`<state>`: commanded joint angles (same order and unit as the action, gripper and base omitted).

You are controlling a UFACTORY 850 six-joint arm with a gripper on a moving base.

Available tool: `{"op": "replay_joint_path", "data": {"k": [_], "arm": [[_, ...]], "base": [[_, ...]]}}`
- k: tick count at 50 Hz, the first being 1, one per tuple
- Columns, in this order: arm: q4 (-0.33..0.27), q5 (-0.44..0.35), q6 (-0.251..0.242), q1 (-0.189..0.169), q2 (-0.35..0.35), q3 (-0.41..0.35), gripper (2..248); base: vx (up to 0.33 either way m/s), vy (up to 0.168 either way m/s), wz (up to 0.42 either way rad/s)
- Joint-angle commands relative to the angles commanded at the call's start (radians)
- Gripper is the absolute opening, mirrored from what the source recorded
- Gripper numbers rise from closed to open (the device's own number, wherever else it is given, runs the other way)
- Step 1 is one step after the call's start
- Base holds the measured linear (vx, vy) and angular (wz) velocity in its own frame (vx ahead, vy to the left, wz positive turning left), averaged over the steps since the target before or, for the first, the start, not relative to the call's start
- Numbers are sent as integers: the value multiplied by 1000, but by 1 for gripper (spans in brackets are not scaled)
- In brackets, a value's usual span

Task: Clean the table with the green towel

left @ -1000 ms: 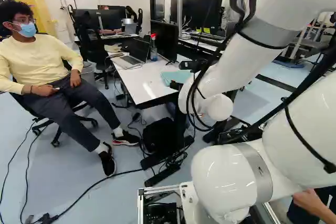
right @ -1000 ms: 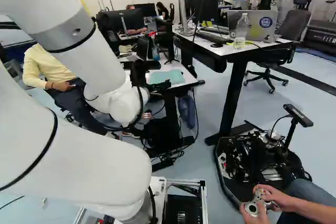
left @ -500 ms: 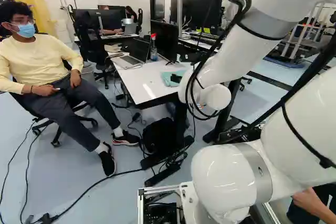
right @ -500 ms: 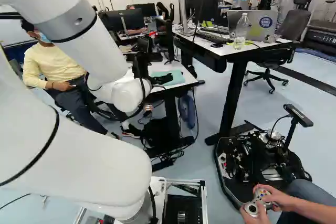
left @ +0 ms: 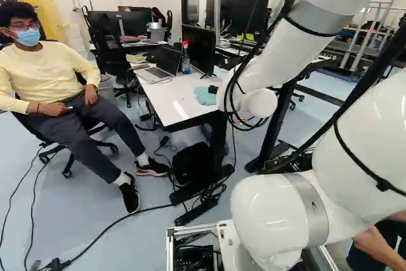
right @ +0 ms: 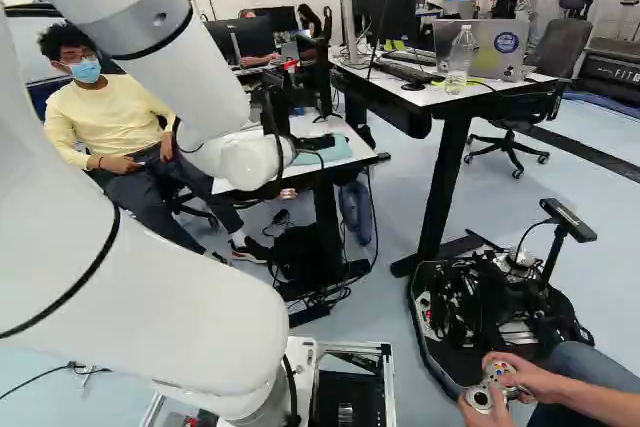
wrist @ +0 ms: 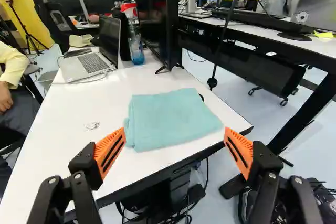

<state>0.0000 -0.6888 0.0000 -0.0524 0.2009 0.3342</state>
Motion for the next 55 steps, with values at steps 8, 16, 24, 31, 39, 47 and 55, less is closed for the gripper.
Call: {"op": "replay_joint_path", "data": {"k": [8,16,24,31,39,47,55], "arm": [[0,40,0,-9,-20,38,247],[0,79,0,-17,-41,76,247],[0,123,0,-25,-64,117,247],[0,162,0,-31,-85,153,247],[0,207,0,-37,-123,195,247],[0,254,0,-41,-166,239,247],[0,300,0,-45,-210,283,247]], "base": [[0,0,0],[0,0,0],[0,0,0],[0,0,0],[0,0,0],[0,0,0],[0,0,0]]}}
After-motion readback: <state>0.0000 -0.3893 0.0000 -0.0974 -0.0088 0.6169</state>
